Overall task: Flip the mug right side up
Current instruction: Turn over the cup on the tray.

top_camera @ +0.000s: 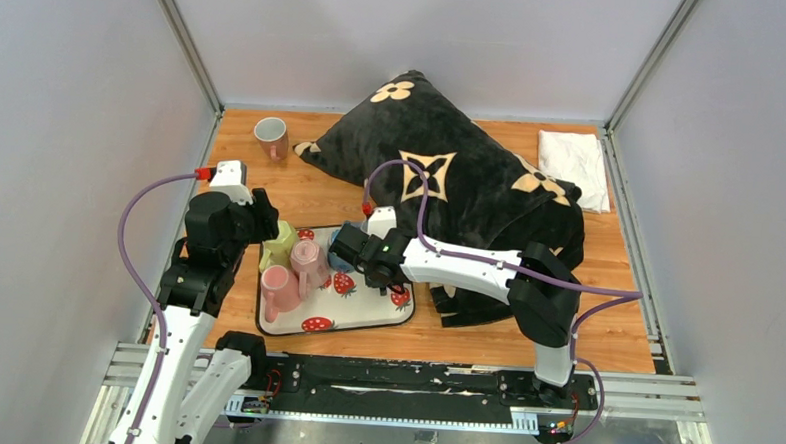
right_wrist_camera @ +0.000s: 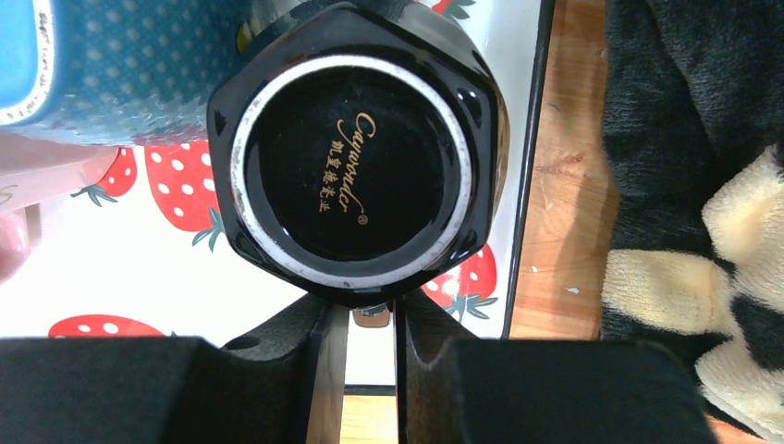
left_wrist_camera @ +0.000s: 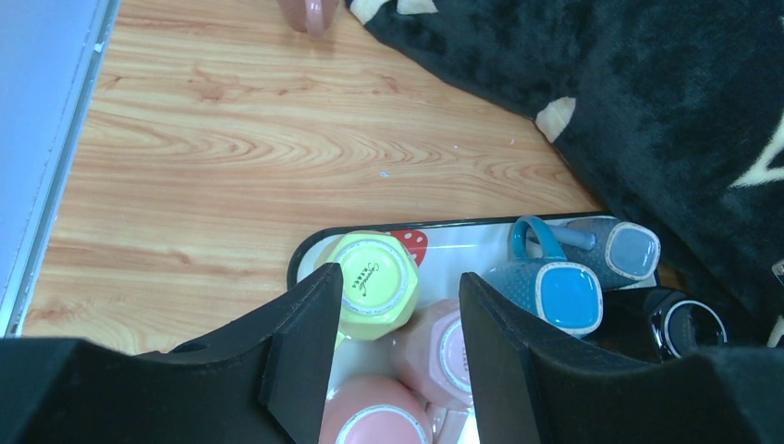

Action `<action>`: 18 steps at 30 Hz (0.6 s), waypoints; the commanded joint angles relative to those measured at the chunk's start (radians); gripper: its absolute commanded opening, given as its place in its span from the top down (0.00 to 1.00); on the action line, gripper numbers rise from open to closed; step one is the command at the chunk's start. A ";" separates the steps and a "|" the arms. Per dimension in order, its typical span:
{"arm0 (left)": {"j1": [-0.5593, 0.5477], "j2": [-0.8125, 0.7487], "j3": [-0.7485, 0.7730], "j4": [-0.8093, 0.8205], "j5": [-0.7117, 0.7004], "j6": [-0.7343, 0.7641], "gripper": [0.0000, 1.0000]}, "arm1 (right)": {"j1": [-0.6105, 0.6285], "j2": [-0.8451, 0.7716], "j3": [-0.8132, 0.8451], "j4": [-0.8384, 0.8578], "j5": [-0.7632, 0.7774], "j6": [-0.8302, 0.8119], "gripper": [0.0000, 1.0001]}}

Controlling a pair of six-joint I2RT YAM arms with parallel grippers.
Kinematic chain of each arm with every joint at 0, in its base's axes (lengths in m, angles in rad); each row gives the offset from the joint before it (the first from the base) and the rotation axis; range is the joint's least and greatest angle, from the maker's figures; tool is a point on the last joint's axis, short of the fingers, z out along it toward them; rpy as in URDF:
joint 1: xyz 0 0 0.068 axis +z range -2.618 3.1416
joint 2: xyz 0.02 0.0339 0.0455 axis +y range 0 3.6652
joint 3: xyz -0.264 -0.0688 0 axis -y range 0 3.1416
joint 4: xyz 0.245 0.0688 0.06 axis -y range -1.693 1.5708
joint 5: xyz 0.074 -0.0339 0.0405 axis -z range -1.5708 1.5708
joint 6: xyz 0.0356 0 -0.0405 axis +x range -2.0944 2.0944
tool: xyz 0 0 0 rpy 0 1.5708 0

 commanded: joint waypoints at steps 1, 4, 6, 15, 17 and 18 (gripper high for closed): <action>-0.009 -0.002 -0.002 0.021 -0.005 0.011 0.43 | -0.016 -0.013 0.002 0.018 0.054 -0.049 0.96; -0.009 -0.002 -0.001 0.020 -0.002 0.011 0.43 | -0.017 -0.020 -0.001 0.030 0.033 -0.077 1.00; -0.008 -0.002 0.001 0.019 0.002 0.008 0.43 | -0.016 -0.032 -0.004 0.040 0.021 -0.105 1.00; -0.009 -0.018 -0.007 0.037 0.057 -0.032 0.43 | -0.018 -0.114 -0.049 0.051 0.006 -0.220 1.00; -0.008 -0.017 -0.007 0.039 0.068 -0.043 0.43 | -0.020 -0.136 -0.072 0.064 -0.008 -0.230 1.00; -0.009 -0.015 -0.007 0.041 0.074 -0.049 0.43 | -0.022 -0.148 -0.087 0.075 -0.017 -0.236 1.00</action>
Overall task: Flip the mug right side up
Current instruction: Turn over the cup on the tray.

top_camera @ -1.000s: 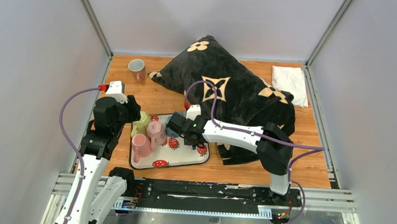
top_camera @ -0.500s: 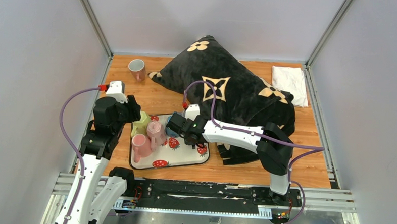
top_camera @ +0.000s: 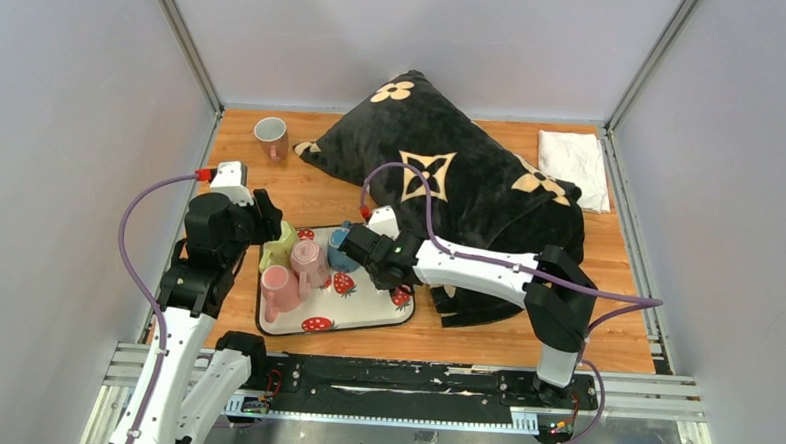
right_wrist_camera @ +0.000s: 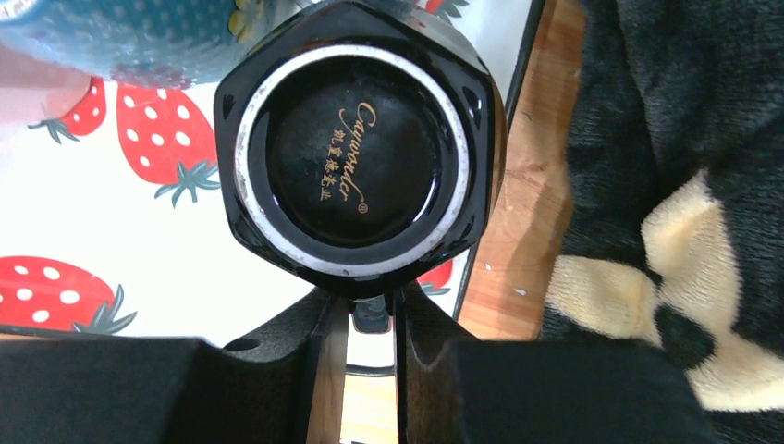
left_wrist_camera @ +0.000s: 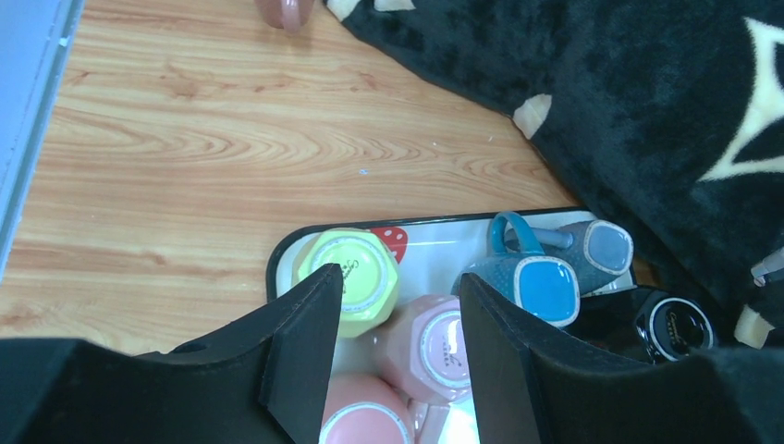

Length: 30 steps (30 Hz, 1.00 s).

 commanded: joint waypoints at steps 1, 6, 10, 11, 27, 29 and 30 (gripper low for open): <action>-0.009 -0.007 -0.002 0.041 0.045 -0.030 0.43 | -0.017 -0.102 -0.053 0.066 -0.002 -0.061 1.00; -0.008 -0.003 0.002 0.053 0.062 -0.051 0.43 | -0.035 -0.180 -0.161 0.175 -0.087 -0.101 1.00; -0.009 -0.003 0.002 0.062 0.081 -0.067 0.43 | -0.054 -0.238 -0.229 0.245 -0.139 -0.133 1.00; -0.009 -0.003 0.002 0.064 0.087 -0.071 0.43 | -0.056 -0.250 -0.242 0.258 -0.146 -0.143 1.00; -0.009 0.000 -0.004 0.146 0.231 -0.130 0.42 | -0.111 -0.398 -0.426 0.494 -0.325 -0.189 1.00; -0.009 0.000 -0.002 0.159 0.251 -0.141 0.42 | -0.127 -0.421 -0.440 0.512 -0.348 -0.183 1.00; -0.009 0.002 -0.001 0.166 0.262 -0.146 0.42 | -0.141 -0.432 -0.448 0.524 -0.370 -0.180 1.00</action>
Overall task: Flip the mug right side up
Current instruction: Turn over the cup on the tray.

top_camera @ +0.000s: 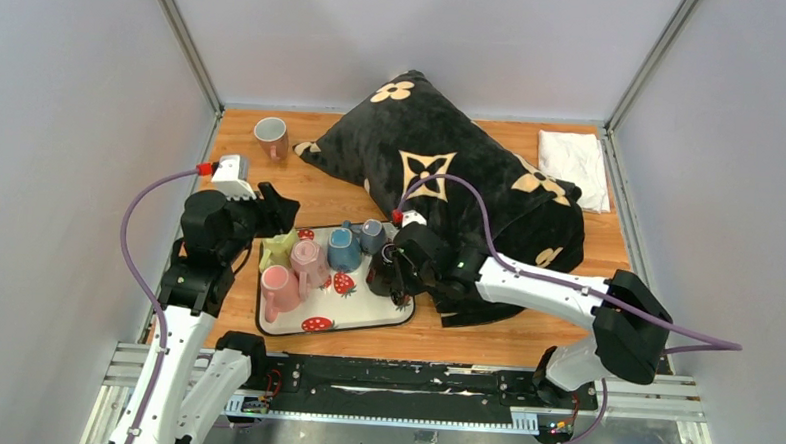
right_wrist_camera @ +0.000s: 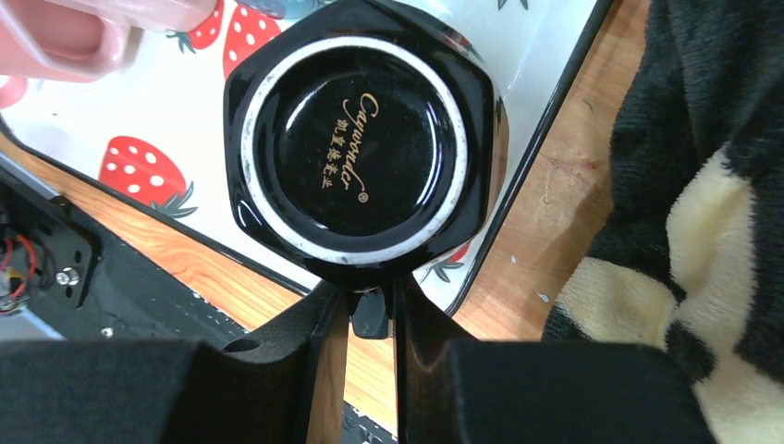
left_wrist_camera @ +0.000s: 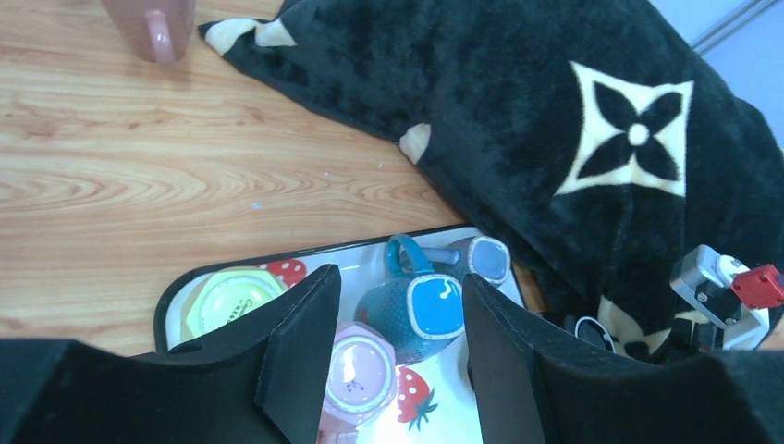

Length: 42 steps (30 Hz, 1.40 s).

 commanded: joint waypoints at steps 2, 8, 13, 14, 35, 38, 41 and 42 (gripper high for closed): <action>-0.008 -0.006 0.001 0.076 0.090 -0.039 0.41 | -0.059 -0.102 -0.028 0.158 -0.114 -0.005 1.00; -0.008 -0.006 0.002 0.135 0.161 -0.085 0.40 | -0.082 -0.204 -0.070 0.227 -0.148 -0.039 1.00; -0.008 -0.005 0.013 0.169 0.213 -0.112 0.38 | -0.110 -0.274 -0.069 0.246 -0.149 -0.053 1.00; -0.008 -0.005 0.016 0.175 0.223 -0.115 0.38 | -0.117 -0.287 -0.068 0.250 -0.150 -0.051 1.00; -0.047 0.035 0.053 0.408 0.406 -0.354 0.36 | -0.283 -0.386 0.114 0.452 -0.210 -0.057 1.00; -0.061 0.049 0.079 0.413 0.410 -0.362 0.36 | -0.302 -0.367 0.149 0.511 -0.259 -0.028 1.00; -0.074 0.067 0.111 0.445 0.423 -0.373 0.35 | -0.320 -0.344 0.177 0.572 -0.301 -0.001 1.00; -0.079 0.075 0.121 0.457 0.429 -0.381 0.35 | -0.327 -0.335 0.189 0.590 -0.314 0.006 1.00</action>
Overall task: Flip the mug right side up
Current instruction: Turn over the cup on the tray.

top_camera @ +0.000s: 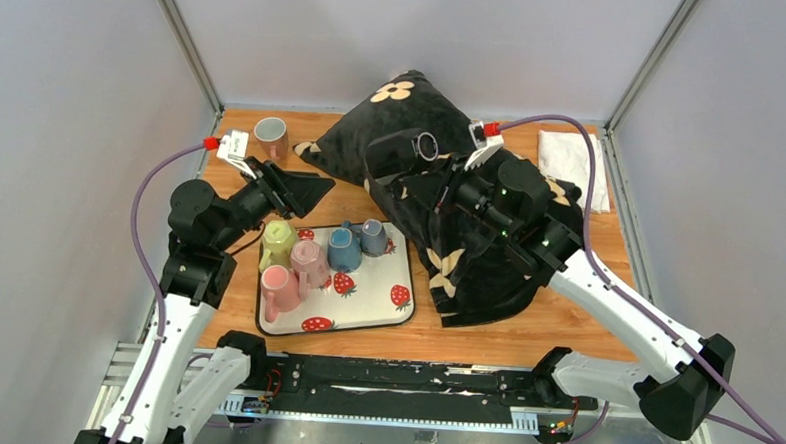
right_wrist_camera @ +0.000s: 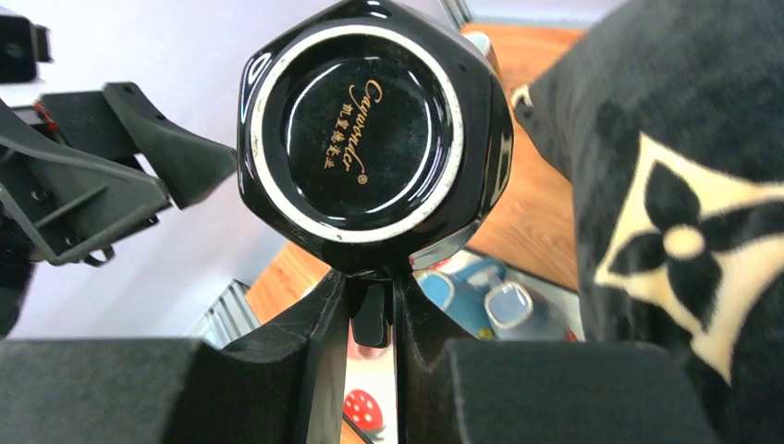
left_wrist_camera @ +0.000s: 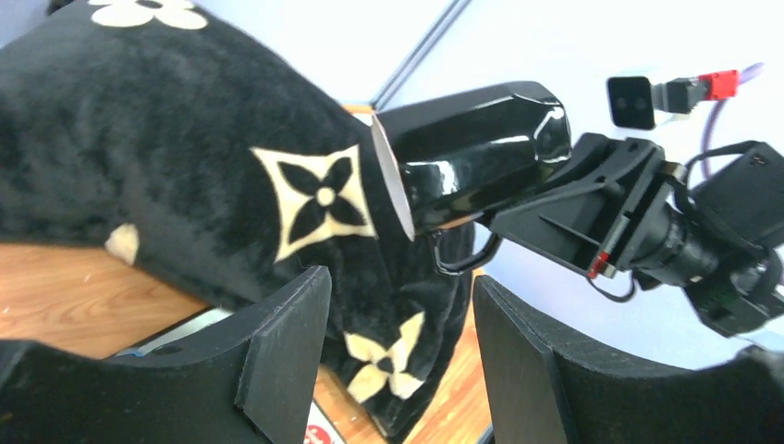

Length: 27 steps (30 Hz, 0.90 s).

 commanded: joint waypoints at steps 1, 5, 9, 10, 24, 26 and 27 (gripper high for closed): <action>-0.026 0.023 0.077 0.104 0.048 -0.046 0.35 | -0.036 0.016 0.095 0.248 -0.095 0.050 1.00; -0.060 0.050 0.102 0.147 0.042 -0.071 0.35 | -0.060 0.051 0.144 0.310 -0.154 0.085 1.00; -0.098 0.069 0.104 0.198 0.024 -0.103 0.34 | -0.080 0.076 0.188 0.365 -0.210 0.127 1.00; -0.102 0.077 0.103 0.214 0.024 -0.115 0.34 | -0.085 0.082 0.196 0.382 -0.223 0.140 1.00; -0.132 0.151 0.132 0.492 0.047 -0.277 0.31 | -0.125 0.124 0.248 0.609 -0.346 0.340 1.00; -0.139 0.157 0.129 0.544 0.052 -0.305 0.30 | -0.126 0.134 0.249 0.644 -0.352 0.376 1.00; -0.143 0.158 0.129 0.561 0.050 -0.314 0.30 | -0.125 0.141 0.250 0.662 -0.355 0.395 1.00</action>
